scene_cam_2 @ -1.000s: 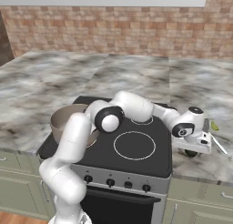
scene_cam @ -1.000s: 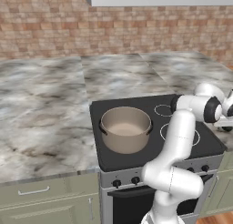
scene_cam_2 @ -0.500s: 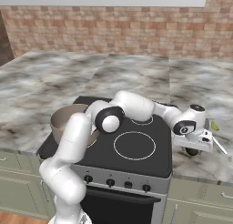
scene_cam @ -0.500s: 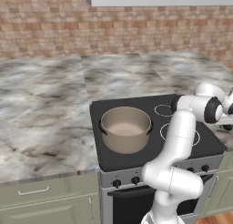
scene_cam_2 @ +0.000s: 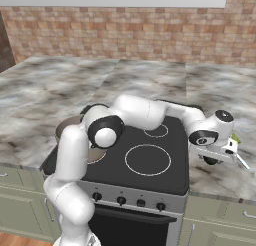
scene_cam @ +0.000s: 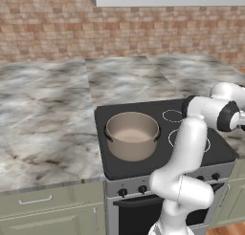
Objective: Put the squash and lemon wedge in the pot. Retrieve the spatula and lightly stir the vegetables in the pot.
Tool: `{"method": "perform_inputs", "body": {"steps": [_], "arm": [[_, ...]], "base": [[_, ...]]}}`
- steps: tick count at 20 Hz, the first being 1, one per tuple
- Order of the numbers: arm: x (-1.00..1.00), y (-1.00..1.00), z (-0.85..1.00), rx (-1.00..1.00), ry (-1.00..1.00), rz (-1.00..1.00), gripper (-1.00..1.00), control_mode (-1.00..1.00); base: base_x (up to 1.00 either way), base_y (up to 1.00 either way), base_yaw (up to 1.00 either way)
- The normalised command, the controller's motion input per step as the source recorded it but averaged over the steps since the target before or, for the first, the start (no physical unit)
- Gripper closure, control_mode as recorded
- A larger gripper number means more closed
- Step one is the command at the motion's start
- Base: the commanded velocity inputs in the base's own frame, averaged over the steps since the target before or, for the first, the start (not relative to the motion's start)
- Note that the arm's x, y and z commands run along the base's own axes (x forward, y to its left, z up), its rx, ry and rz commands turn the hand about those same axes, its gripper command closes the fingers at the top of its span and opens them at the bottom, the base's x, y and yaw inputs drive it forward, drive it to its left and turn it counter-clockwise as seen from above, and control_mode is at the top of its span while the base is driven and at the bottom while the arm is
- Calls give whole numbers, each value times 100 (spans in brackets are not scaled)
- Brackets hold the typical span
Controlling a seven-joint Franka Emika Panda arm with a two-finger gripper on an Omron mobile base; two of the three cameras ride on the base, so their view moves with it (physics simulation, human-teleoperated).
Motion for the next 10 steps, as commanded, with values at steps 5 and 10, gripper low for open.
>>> {"method": "perform_inputs", "body": {"steps": [5, 10], "arm": [[-35, 98, 81, -3, -21, 9, 100, -100], [0, 100, 72, -10, -6, 8, 100, -100]], "base": [[0, 0, 0], [0, 0, 0]]}}
